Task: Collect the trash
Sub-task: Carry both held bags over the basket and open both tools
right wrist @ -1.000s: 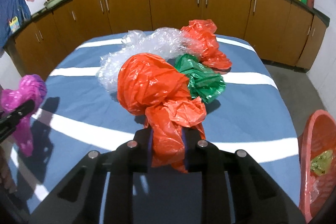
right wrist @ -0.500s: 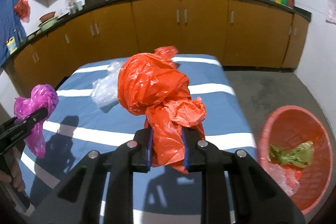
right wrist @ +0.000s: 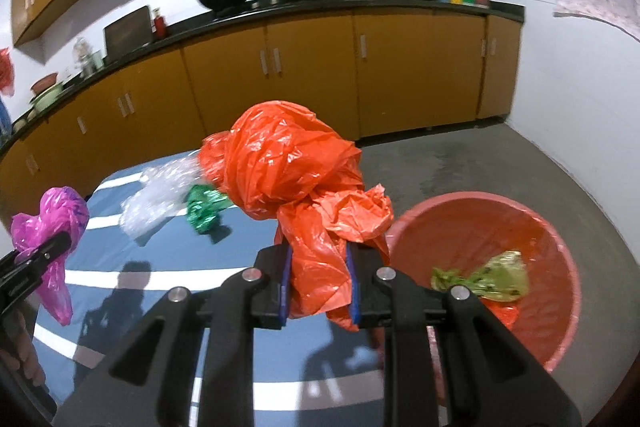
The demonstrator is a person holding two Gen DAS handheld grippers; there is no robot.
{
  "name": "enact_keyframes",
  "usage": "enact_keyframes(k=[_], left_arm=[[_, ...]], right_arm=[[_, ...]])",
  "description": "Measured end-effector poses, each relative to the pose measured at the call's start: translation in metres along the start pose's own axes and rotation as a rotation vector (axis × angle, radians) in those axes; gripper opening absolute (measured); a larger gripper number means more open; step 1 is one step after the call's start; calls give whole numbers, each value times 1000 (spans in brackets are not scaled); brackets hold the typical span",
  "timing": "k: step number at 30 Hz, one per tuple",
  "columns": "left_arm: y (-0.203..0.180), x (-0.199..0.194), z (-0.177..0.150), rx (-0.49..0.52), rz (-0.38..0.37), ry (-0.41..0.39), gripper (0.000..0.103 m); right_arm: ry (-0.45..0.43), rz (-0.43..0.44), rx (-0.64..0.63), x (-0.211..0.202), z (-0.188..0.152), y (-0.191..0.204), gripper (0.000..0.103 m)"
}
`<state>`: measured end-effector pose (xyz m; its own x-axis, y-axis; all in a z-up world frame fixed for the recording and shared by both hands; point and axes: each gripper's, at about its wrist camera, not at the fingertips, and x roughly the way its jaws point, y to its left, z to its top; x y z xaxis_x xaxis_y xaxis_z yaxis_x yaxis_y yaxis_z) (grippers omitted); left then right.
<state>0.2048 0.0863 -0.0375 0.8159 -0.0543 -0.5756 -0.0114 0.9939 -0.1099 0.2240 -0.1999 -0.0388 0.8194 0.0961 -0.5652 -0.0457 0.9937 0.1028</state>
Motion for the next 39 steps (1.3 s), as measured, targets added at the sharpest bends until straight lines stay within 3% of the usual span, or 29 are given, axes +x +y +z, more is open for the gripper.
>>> enact_keyframes(k=[20,39], left_arm=[[-113,4,14,119,-251,-17,53],[-204,38,8,195,-429,57,53]], right_arm=[[-41,-172,131,-36,-5,-98,22],[-19,-271,235,-30,-18,-166,22]])
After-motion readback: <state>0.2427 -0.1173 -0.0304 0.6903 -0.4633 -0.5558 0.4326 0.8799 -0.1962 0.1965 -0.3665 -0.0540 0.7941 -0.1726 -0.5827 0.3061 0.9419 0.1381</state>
